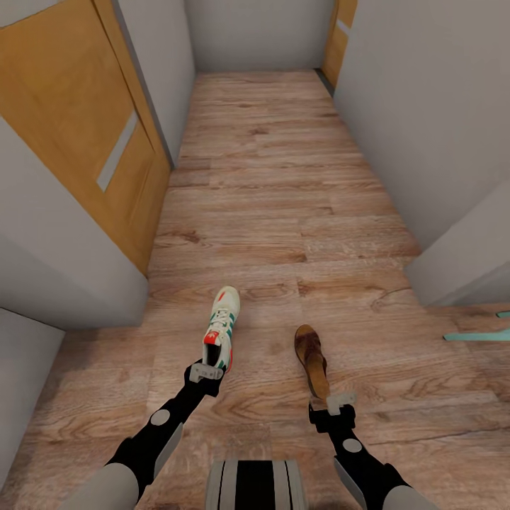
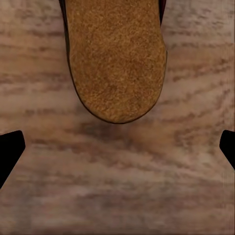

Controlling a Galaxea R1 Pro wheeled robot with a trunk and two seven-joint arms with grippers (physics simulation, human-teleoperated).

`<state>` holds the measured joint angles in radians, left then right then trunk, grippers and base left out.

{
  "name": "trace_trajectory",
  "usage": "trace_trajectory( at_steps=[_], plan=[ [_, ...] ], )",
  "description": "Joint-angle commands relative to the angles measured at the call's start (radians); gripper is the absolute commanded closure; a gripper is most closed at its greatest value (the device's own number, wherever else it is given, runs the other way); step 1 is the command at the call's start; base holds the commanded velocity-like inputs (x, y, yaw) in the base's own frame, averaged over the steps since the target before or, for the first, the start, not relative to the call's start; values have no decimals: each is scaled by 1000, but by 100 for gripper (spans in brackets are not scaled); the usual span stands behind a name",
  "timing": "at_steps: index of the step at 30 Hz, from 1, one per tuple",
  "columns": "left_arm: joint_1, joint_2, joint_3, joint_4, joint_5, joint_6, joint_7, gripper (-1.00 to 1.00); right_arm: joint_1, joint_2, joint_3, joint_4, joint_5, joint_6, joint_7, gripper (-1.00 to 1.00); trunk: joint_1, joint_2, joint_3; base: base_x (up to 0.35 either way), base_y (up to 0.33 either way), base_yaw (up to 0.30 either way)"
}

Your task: Pick up the two gym shoes and the two sandals from the corridor floor and place them onto the hallstand (shoe rack) in the corridor, making sure they are on the rack and not on the floor. Arrange them so the two gym shoes are next to each other and the two sandals are next to each other.

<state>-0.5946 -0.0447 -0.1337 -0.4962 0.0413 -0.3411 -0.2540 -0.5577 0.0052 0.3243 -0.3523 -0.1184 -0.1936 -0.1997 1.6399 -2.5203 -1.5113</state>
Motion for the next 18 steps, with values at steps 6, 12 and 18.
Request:
trace_trajectory(
  at_steps=[6,12,18],
  plan=[
    [-1,0,-1,1,5,-4,-2,100,-1,-1,9,1,-10,-4,-6,-100,1,-1,-12,0,0,0],
    [-1,1,-1,2,5,-4,-1,100,-1,-1,9,1,-10,-4,-6,-100,1,-1,-12,0,0,0],
    [-1,1,-1,2,5,-4,-2,100,-1,-1,9,2,-10,-4,-6,-100,1,-1,-12,0,0,0]
  ],
)
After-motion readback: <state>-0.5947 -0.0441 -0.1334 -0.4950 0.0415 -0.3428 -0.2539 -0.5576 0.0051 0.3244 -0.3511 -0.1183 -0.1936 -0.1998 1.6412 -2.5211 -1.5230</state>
